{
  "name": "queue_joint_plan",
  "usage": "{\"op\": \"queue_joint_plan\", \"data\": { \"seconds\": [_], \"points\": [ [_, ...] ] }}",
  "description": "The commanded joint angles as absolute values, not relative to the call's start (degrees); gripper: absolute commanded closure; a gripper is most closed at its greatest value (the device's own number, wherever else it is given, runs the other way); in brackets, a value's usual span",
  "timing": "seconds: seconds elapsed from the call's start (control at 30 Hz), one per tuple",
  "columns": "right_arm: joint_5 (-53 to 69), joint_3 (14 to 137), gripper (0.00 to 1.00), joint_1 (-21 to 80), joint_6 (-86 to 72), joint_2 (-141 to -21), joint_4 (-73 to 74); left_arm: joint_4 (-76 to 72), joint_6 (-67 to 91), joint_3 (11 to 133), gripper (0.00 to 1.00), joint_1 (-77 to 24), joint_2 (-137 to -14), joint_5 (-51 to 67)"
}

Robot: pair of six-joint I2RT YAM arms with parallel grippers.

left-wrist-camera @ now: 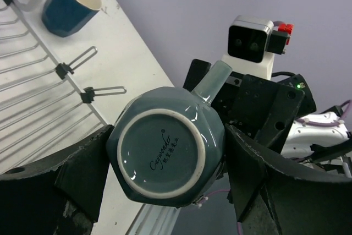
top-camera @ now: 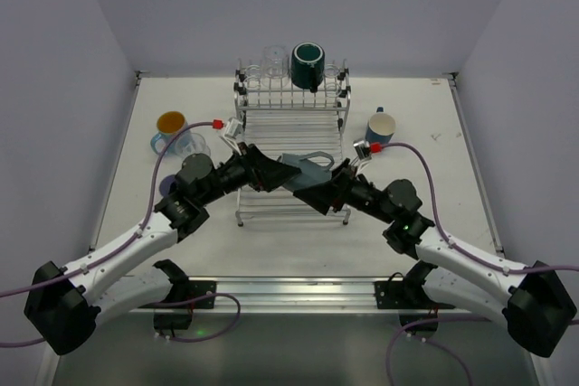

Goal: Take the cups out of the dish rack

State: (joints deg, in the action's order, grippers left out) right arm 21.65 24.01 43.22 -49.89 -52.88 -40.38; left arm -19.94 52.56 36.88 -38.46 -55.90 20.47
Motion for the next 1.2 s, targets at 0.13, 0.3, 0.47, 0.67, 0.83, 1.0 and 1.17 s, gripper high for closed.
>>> {"op": "queue_joint_plan", "data": {
  "seconds": [0.13, 0.3, 0.47, 0.67, 0.83, 1.0, 1.17],
  "points": [
    [14.6, 25.0, 0.69, 46.0, -51.2, -56.9, -58.1, -34.6, 58.0, 35.5, 0.71, -41.7, -54.5, 21.4],
    [11.4, 22.4, 1.00, 46.2, -50.8, -52.9, -54.4, -18.0, 46.7, 41.6, 0.13, -41.6, -52.0, 16.0],
    [7.1, 24.5, 1.00, 46.2, -45.3, -43.5, -36.9, -0.2, 34.3, 46.7, 0.00, -41.6, -47.7, 6.5],
    [-0.1, 34.3, 1.00, 46.1, -36.8, -37.9, -12.7, 14.8, 24.8, 49.0, 0.00, -41.7, -41.8, -5.4],
    [-10.9, 49.7, 1.00, 36.3, -29.2, -40.1, 12.5, 21.2, 19.7, 46.2, 0.00, -41.6, -37.9, -6.3],
    [-13.5, 64.4, 1.00, 20.2, -23.0, -48.8, 25.6, 21.6, 17.8, 40.6, 0.00, -41.6, -36.3, -4.8],
    [-14.7, 76.0, 1.00, 8.1, -18.6, -67.1, 30.4, 21.9, 15.7, 41.9, 0.00, -41.7, -35.2, -2.0]
  ]
}}
